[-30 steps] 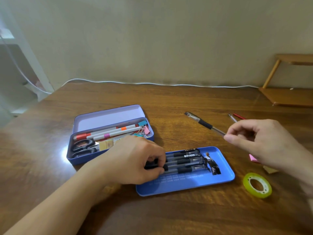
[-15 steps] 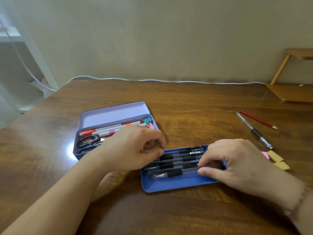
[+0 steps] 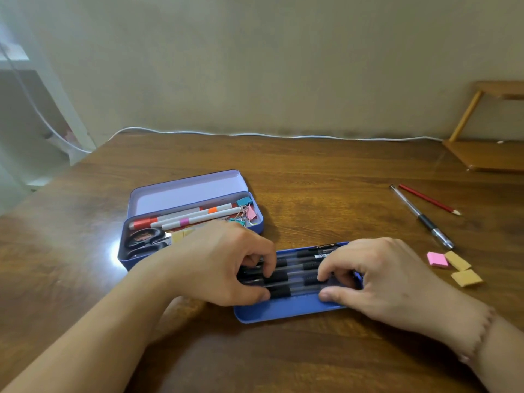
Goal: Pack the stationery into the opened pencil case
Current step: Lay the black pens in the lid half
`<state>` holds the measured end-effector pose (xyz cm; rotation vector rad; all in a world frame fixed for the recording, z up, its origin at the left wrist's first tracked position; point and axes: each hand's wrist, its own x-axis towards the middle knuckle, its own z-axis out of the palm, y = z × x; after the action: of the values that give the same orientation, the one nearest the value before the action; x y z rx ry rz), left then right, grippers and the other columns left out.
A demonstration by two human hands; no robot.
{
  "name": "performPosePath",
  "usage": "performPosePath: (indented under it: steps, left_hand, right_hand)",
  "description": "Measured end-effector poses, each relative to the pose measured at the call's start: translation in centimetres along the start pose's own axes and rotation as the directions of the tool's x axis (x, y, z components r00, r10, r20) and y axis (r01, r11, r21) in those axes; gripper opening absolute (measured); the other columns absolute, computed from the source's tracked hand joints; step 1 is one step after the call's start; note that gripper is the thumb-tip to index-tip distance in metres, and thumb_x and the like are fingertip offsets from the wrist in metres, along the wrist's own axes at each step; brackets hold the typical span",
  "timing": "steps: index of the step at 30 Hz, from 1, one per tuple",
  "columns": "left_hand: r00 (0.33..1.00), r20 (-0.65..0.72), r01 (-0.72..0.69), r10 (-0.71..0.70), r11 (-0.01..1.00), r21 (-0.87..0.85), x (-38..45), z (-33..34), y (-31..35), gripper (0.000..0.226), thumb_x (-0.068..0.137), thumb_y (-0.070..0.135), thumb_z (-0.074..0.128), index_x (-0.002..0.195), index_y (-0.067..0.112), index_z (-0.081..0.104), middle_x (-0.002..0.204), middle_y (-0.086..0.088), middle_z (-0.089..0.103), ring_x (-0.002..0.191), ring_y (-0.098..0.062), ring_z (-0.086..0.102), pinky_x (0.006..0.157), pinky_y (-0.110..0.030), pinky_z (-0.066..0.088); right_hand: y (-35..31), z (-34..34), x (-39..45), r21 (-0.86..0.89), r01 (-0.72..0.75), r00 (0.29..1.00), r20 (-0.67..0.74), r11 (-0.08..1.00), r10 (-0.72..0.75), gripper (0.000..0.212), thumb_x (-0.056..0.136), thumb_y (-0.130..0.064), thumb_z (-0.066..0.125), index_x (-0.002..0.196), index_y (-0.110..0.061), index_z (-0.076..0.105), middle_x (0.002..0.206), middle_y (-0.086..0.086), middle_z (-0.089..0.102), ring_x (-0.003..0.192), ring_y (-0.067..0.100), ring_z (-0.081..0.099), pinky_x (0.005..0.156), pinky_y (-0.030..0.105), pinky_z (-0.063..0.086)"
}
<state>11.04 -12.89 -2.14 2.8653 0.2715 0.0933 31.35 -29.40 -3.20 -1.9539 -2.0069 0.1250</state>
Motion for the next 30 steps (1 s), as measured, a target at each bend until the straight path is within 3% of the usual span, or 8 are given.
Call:
performPosePath:
  steps: [4,6,9,13,20,24,27,30]
  left_hand:
    - [1.000,-0.027,-0.017,0.016,0.999,-0.028,0.0,0.0,-0.1,0.027,0.075,0.060,0.062,0.087,0.036,0.058,0.070,0.009,0.060,0.066,-0.011,0.055,0.058,-0.033,0.047]
    - [0.998,-0.053,-0.027,0.024,0.999,-0.047,0.1,0.1,-0.3,0.025,0.079,0.060,0.060,0.086,0.036,0.059,0.068,0.012,0.059,0.064,-0.008,0.054,0.056,-0.032,0.047]
    - [0.990,-0.137,-0.027,0.025,1.000,-0.012,0.2,0.3,-0.4,0.020,0.084,0.056,0.059,0.081,0.037,0.059,0.059,0.021,0.047,0.058,0.001,0.049,0.050,-0.022,0.041]
    - [0.978,-0.205,-0.012,0.019,0.999,0.033,0.4,0.5,-0.4,0.021,0.085,0.053,0.055,0.080,0.034,0.061,0.055,0.017,0.043,0.054,0.002,0.043,0.047,-0.018,0.033]
    - [0.974,-0.226,-0.013,0.021,0.999,0.039,0.4,0.7,-0.5,0.019,0.087,0.051,0.054,0.083,0.034,0.062,0.058,0.022,0.043,0.056,0.004,0.044,0.050,-0.017,0.034]
    - [0.967,-0.251,-0.030,0.035,0.999,0.025,0.5,0.8,-0.4,0.018,0.088,0.050,0.054,0.088,0.035,0.063,0.068,0.019,0.053,0.062,-0.001,0.050,0.053,-0.026,0.045]
    - [0.931,-0.364,-0.030,0.025,1.000,-0.007,0.7,1.1,-0.3,0.018,0.089,0.046,0.058,0.101,0.034,0.064,0.086,0.019,0.058,0.075,-0.002,0.055,0.063,-0.023,0.048]
    - [0.865,-0.496,-0.016,-0.072,0.985,-0.171,1.0,1.3,-0.3,0.034,0.091,0.046,0.056,0.120,0.030,0.058,0.098,0.021,0.056,0.087,-0.002,0.054,0.072,-0.011,0.040]
  right_hand:
    - [1.7,-2.6,-0.4,0.227,-0.222,0.945,-0.191,0.948,0.267,0.019,0.071,-0.053,0.072,0.075,-0.034,0.070,0.059,-0.008,0.063,0.053,0.010,0.057,0.051,0.031,0.049]
    - [4.2,-3.8,-0.6,0.099,-0.439,0.840,-0.306,0.893,0.447,0.016,0.074,-0.048,0.073,0.071,-0.033,0.067,0.056,-0.007,0.060,0.052,0.008,0.055,0.049,0.031,0.048]
    - [7.9,-4.6,-1.0,-0.108,-0.727,0.682,-0.232,0.678,0.694,0.019,0.077,-0.051,0.070,0.076,-0.033,0.064,0.066,-0.007,0.060,0.065,0.013,0.056,0.053,0.031,0.049]
    - [10.5,-4.1,-1.2,-0.188,-0.822,0.566,-0.174,0.537,0.806,0.030,0.069,-0.062,0.071,0.073,-0.034,0.061,0.075,-0.006,0.062,0.073,0.017,0.058,0.062,0.040,0.058]
    - [10.7,-3.8,-1.2,-0.158,-0.854,0.519,-0.191,0.496,0.833,0.024,0.072,-0.048,0.077,0.070,-0.030,0.063,0.075,-0.003,0.063,0.074,0.019,0.058,0.065,0.040,0.057]
    - [10.1,-3.5,-0.9,-0.192,-0.826,0.563,-0.221,0.530,0.797,0.014,0.082,-0.043,0.068,0.076,-0.031,0.064,0.074,-0.005,0.062,0.069,0.016,0.057,0.057,0.034,0.054]
    - [7.9,-3.8,-0.6,-0.138,-0.710,0.698,-0.269,0.691,0.664,0.008,0.087,-0.041,0.062,0.086,-0.033,0.064,0.069,-0.011,0.058,0.063,0.009,0.053,0.047,0.025,0.042]
    - [4.3,-3.6,-0.4,0.054,-0.412,0.872,-0.267,0.910,0.410,0.007,0.083,-0.032,0.070,0.080,-0.034,0.064,0.055,-0.014,0.053,0.054,0.006,0.050,0.047,0.026,0.037]
